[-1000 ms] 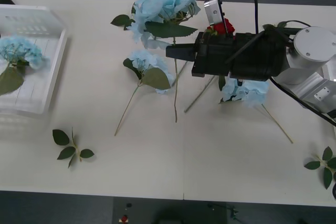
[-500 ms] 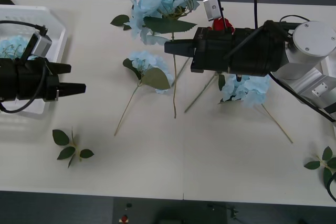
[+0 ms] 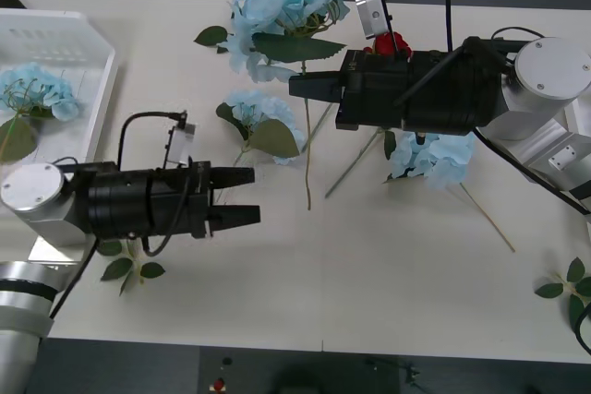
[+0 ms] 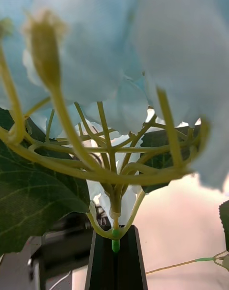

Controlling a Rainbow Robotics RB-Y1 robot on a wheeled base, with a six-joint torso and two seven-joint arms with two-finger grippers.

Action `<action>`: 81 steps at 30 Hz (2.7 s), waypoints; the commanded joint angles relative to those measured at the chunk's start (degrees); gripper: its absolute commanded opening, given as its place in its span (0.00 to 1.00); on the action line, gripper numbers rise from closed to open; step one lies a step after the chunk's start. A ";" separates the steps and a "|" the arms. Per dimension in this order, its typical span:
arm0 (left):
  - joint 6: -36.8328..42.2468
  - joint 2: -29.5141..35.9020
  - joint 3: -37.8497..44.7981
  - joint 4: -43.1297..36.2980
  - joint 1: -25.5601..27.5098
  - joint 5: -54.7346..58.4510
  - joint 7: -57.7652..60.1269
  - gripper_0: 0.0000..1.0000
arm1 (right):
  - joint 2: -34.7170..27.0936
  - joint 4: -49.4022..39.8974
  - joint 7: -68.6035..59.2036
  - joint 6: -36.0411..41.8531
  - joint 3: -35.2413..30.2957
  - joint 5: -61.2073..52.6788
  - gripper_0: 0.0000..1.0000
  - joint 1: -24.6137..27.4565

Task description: Put the red flowers into the right box and the blue flowers into the left box

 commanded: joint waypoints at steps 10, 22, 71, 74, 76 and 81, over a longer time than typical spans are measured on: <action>-17.17 -6.30 -16.18 2.15 -3.43 14.65 -1.70 1.00 | -0.35 -0.86 -0.92 0.44 -0.48 -0.48 0.00 -1.51; -24.64 -6.39 -18.73 0.83 -3.70 16.50 -1.70 0.00 | -0.26 -0.86 -0.92 0.70 -0.48 -0.75 0.00 -1.51; -20.16 37.11 31.11 8.83 -0.18 -28.59 15.84 0.02 | -38.05 -1.48 -25.35 23.64 1.71 23.51 1.00 -0.45; -22.71 37.11 30.49 10.23 -0.18 -29.03 15.57 0.69 | -38.76 -1.30 -27.64 20.56 5.23 29.75 1.00 1.31; -23.76 37.11 29.88 10.41 -0.09 -29.12 15.57 0.90 | -38.05 -0.86 -27.90 16.87 7.43 32.74 1.00 2.36; -24.55 37.20 29.08 10.41 0.00 -27.36 15.57 1.00 | -32.25 3.18 -27.99 9.58 12.17 38.71 1.00 3.42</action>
